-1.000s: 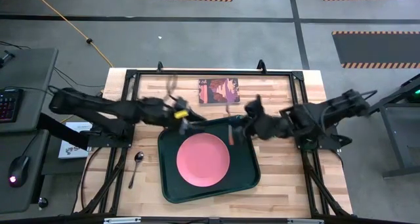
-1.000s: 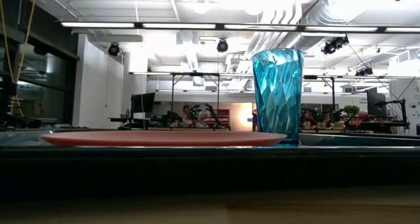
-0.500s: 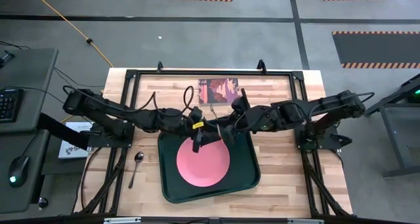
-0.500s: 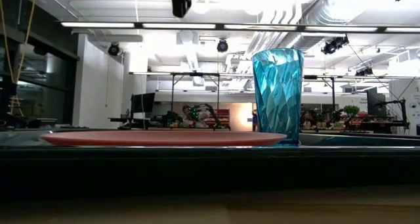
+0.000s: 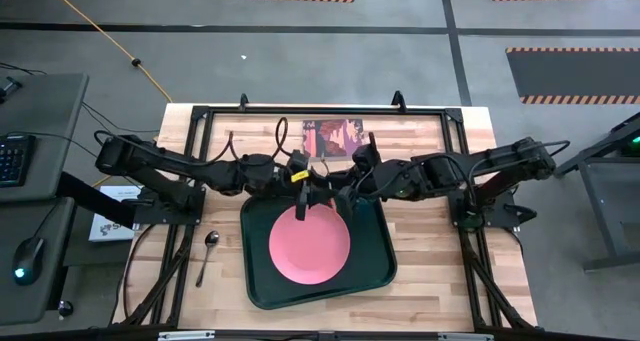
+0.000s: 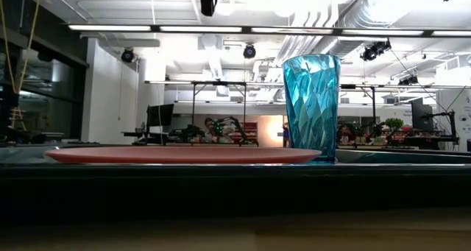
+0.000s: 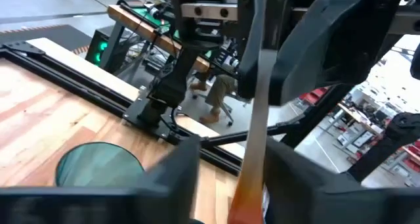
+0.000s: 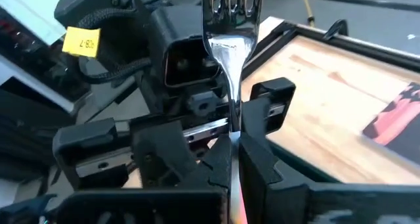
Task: Pick and place plate/cup/fork/spoon on tray
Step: Put the orange fork to the left side of the pink plate on the black tray
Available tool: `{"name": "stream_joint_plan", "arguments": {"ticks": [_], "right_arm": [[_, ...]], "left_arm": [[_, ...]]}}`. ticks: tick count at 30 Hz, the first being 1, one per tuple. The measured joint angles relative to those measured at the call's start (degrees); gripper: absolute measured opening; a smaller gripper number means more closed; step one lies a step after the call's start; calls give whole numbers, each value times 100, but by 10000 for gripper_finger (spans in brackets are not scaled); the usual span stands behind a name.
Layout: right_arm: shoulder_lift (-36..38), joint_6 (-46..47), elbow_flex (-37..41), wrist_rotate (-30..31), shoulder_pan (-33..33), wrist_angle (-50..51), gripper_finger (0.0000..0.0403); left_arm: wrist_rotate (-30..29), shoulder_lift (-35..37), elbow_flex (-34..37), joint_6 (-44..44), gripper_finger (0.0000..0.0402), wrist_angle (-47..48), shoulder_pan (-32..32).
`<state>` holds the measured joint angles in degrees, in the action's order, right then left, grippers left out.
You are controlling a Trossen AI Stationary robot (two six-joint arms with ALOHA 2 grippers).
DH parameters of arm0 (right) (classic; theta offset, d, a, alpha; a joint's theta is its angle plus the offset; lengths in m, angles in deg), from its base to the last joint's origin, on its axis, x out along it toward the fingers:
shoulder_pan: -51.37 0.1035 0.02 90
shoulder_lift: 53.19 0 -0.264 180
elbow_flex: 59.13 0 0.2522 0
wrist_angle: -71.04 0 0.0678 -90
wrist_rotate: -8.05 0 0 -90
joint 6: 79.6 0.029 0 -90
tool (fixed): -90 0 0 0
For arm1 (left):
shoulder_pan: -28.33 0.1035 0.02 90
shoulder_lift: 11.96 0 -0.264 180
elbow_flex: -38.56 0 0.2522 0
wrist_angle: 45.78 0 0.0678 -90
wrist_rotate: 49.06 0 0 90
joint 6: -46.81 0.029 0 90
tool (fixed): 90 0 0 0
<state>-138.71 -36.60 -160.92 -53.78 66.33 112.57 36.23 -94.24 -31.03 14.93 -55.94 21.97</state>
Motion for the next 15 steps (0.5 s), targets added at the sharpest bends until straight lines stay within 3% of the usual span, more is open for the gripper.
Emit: {"name": "stream_joint_plan", "arguments": {"ticks": [3, 4, 10, 15], "right_arm": [[0, -14, 2, 158, -34, 33, 0], [0, -13, 2, 171, -46, 35, 0], [0, 19, 2, 181, -207, 21, 5], [5, 198, 2, 54, -327, -4, 38]], "left_arm": [[56, 2, -1, 102, 39, -21, 88], [87, 4, -2, 110, 25, -33, 123], [344, 47, -2, 116, 21, 1, 412], [518, 125, -2, 450, 1, 145, 640]]}}
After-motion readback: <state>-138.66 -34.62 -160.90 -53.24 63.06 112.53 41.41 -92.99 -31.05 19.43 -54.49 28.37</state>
